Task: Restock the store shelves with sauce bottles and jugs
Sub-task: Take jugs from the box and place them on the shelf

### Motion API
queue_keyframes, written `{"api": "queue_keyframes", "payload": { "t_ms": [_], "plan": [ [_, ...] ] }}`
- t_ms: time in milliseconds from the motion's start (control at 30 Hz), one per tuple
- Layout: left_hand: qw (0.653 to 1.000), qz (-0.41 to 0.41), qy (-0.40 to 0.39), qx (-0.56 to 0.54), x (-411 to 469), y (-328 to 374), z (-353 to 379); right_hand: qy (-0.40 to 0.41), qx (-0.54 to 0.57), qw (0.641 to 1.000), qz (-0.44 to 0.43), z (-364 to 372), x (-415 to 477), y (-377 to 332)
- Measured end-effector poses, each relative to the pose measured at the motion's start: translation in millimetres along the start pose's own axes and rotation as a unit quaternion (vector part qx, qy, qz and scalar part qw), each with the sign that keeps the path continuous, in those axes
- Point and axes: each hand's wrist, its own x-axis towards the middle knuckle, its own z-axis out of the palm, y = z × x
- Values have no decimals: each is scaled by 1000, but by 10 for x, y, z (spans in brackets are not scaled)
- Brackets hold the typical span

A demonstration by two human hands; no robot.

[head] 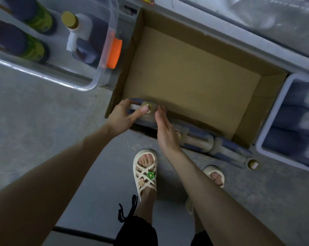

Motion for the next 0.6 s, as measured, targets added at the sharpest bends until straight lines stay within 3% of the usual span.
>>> {"api": "queue_keyframes", "payload": {
  "t_ms": [433, 600],
  "plan": [
    [997, 9, 8, -75, 678, 134, -57, 22, -10, 997, -79, -162, 638, -337],
    [999, -1, 24, -40, 545, 354, 96, 44, 44, 997, -51, -390, 545, -467]
  ]
}}
